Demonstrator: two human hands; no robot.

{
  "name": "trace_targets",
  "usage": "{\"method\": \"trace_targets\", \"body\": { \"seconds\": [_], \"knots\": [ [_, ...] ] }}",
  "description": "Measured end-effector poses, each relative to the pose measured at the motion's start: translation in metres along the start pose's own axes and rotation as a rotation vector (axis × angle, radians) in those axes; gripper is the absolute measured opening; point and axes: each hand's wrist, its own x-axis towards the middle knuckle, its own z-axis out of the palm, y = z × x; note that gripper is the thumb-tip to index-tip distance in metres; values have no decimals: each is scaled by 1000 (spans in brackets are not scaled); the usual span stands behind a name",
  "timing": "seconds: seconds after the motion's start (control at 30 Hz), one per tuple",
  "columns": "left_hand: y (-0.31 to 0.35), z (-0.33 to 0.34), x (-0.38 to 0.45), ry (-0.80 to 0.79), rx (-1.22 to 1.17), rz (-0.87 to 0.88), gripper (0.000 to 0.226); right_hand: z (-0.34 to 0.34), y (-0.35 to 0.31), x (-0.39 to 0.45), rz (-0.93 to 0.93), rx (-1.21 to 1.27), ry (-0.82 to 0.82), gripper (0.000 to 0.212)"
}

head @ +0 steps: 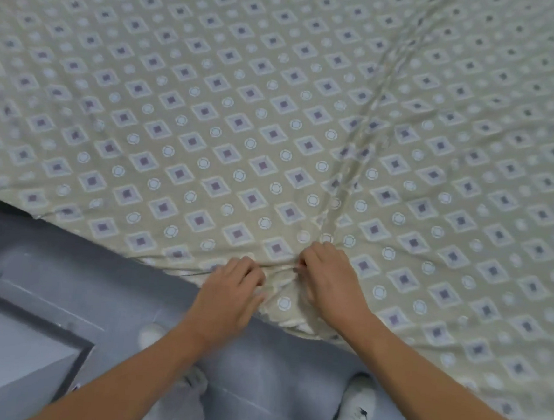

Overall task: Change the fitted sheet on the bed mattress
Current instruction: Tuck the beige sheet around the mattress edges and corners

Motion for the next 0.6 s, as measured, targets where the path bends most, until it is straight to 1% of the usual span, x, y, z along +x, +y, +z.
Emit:
{"method": "trace_targets", "body": {
  "seconds": [0.03, 0.07, 0.1, 0.13, 0.17, 0.23, 0.27, 0.37, 0.47, 0.57, 0.6],
  "knots": [
    [7, 1, 1, -14, -13, -57, 31, -4, 5, -4, 11, -15, -2, 14],
    [12, 2, 1, -28, -1, -96, 40, -10, 12, -9, 38, -26, -21, 25],
    [15, 3, 3, -34, 17, -119, 44, -15, 22, -16, 66, -35, -37, 38],
    [18, 5, 6, -23, 28, -124, 42, -18, 32, -26, 83, -38, -48, 45],
    [20, 8, 9, -4, 38, -119, 36, -19, 42, -36, 82, -39, -40, 45],
    [24, 13, 16, 42, 73, -87, 22, -15, 60, -56, 49, -74, 0, 28],
    [25, 15, 19, 61, 89, -80, 23, -14, 67, -60, 36, -96, 10, 26],
    [28, 17, 22, 64, 133, -58, 27, -15, 77, -59, 28, -96, 6, 37],
    [26, 10, 16, 0, 197, -48, 23, -27, 88, -74, 49, -74, -44, 42],
    [43, 1, 13, -44, 156, -40, 14, -47, 105, -116, 107, -66, -53, 41],
    [56, 1, 14, -61, 116, -22, 17, -54, 109, -133, 128, -71, -45, 38]
  ]
}}
